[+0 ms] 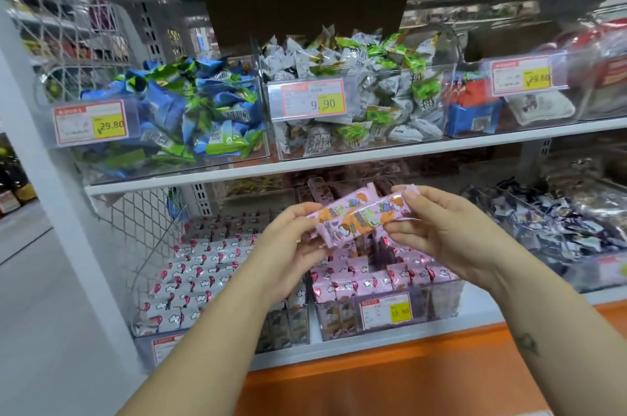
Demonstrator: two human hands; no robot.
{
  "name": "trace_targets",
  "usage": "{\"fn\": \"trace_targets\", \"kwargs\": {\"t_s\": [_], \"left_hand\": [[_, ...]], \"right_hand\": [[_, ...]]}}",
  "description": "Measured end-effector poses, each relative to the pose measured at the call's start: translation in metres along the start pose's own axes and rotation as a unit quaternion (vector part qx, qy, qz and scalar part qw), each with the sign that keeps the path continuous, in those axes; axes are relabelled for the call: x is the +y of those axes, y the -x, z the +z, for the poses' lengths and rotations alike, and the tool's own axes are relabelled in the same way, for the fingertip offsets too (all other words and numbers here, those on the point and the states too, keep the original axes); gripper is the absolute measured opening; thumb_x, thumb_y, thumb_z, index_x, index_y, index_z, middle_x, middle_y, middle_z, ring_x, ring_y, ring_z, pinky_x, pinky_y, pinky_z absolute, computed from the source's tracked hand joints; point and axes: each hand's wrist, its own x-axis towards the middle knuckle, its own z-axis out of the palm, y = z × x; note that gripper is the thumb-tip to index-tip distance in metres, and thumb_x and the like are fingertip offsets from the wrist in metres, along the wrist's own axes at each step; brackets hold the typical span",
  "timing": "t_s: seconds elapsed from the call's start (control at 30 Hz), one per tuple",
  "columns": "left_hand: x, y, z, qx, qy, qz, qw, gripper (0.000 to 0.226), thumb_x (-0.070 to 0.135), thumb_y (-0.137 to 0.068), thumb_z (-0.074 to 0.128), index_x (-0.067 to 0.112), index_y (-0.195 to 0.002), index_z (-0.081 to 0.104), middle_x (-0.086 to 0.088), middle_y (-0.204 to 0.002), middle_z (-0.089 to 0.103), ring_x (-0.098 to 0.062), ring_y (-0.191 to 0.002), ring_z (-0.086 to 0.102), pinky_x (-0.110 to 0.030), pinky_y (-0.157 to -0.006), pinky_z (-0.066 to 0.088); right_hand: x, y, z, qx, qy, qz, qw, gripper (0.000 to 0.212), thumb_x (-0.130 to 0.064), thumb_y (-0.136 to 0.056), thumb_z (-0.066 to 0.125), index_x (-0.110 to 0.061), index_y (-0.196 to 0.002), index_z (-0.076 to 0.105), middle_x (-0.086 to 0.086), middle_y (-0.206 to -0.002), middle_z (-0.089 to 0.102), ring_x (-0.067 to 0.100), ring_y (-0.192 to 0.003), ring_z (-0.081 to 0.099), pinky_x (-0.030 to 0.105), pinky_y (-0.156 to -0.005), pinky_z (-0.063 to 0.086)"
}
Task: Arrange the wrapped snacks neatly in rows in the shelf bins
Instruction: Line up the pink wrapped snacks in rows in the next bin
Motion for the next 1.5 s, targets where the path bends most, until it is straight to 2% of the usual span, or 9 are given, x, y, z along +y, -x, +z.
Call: {"fn": "trace_targets", "kwargs": {"t_s": [0.17,0.37,0.6,0.73,0.87,1.07,1.23,1.37,1.5], "left_hand": [[-0.004,0.004,0.009,-0.05,0.104,-0.03,0.993,0.021,0.019,-0.074,0.064,0.006,-0.089,0.059,-0.016,-0.087,0.069,-0.029,-0.084,0.068,-0.039,-0.07,0.06],[-0.009,0.004,0.009,-0.072,-0.042,0.015,0.996,0.033,0.017,-0.067,0.069,0.009,-0.097,0.057,-0.011,-0.098,0.066,-0.021,-0.087,0.066,-0.029,-0.071,0.059],[-0.004,-0.007,0.005,-0.093,-0.164,0.088,0.978,0.036,0.04,-0.064,0.077,0.022,-0.094,0.065,-0.002,-0.097,0.066,-0.009,-0.084,0.063,-0.032,-0.081,0.055],[0.0,-0.016,0.002,-0.106,-0.362,0.125,0.918,0.035,0.055,-0.068,0.067,0.036,-0.097,0.065,0.019,-0.1,0.066,0.001,-0.091,0.062,-0.027,-0.089,0.045],[-0.008,-0.028,-0.002,-0.029,-0.56,0.171,0.81,0.017,0.033,-0.092,0.059,0.036,-0.109,0.06,0.023,-0.115,0.053,0.001,-0.114,0.047,-0.018,-0.092,0.032],[-0.01,-0.058,-0.005,-0.007,-0.621,0.156,0.768,0.023,0.02,-0.095,0.054,0.029,-0.113,0.065,0.015,-0.108,0.065,-0.004,-0.098,0.058,-0.019,-0.084,0.042],[-0.011,-0.096,-0.003,-0.058,-0.705,0.145,0.692,0.025,0.025,-0.094,0.055,0.029,-0.118,0.065,0.01,-0.116,0.066,-0.006,-0.098,0.062,-0.023,-0.087,0.047],[-0.013,-0.127,0.001,-0.101,-0.775,0.127,0.611,0.028,0.025,-0.095,0.052,0.028,-0.121,0.062,0.007,-0.119,0.066,-0.012,-0.104,0.061,-0.023,-0.083,0.044],[-0.02,-0.146,0.009,-0.136,-0.81,0.105,0.561,0.025,0.022,-0.095,0.05,0.022,-0.116,0.063,0.001,-0.113,0.066,-0.018,-0.099,0.061,-0.027,-0.08,0.048]], "right_hand": [[0.006,-0.003,0.001,0.007,0.005,0.006,1.0,0.015,-0.016,-0.095,0.049,-0.009,-0.096,0.061,0.007,-0.074,0.072,0.017,-0.062,0.068,0.022,-0.06,0.057],[0.012,-0.007,0.003,0.025,0.03,-0.021,0.999,0.01,-0.016,-0.093,0.053,-0.009,-0.098,0.058,0.01,-0.085,0.068,0.014,-0.061,0.066,0.022,-0.065,0.058],[0.005,-0.01,0.001,-0.019,0.01,-0.022,1.0,0.063,-0.018,-0.066,0.068,-0.017,-0.126,0.048,0.002,-0.07,0.069,0.011,-0.067,0.065,0.03,-0.072,0.056],[0.003,-0.013,-0.011,0.017,0.097,-0.064,0.993,0.056,-0.01,-0.074,0.072,-0.014,-0.126,0.051,0.007,-0.084,0.07,0.02,-0.08,0.068,0.034,-0.081,0.056],[0.005,-0.022,-0.027,0.064,0.355,-0.126,0.924,0.054,-0.019,-0.075,0.077,-0.031,-0.121,0.05,-0.006,-0.105,0.064,0.026,-0.087,0.068,0.036,-0.089,0.052],[0.001,-0.05,-0.038,-0.004,0.537,-0.101,0.838,0.062,-0.03,-0.076,0.076,-0.032,-0.128,0.043,-0.012,-0.113,0.053,0.021,-0.096,0.06,0.02,-0.074,0.047],[0.004,-0.084,-0.042,-0.05,0.561,-0.083,0.822,0.076,-0.031,-0.075,0.077,-0.024,-0.139,0.038,-0.005,-0.136,0.049,0.011,-0.114,0.054,0.021,-0.09,0.042],[0.01,-0.107,-0.047,-0.08,0.557,-0.059,0.824,0.068,-0.033,-0.072,0.076,-0.025,-0.132,0.044,-0.013,-0.097,0.062,-0.009,-0.059,0.054,0.01,-0.058,0.041],[0.019,-0.119,-0.056,-0.117,0.554,-0.09,0.819,0.072,-0.029,-0.074,0.076,-0.028,-0.137,0.041,-0.031,-0.087,0.046,-0.026,-0.057,0.045,0.001,-0.056,0.035]]}}
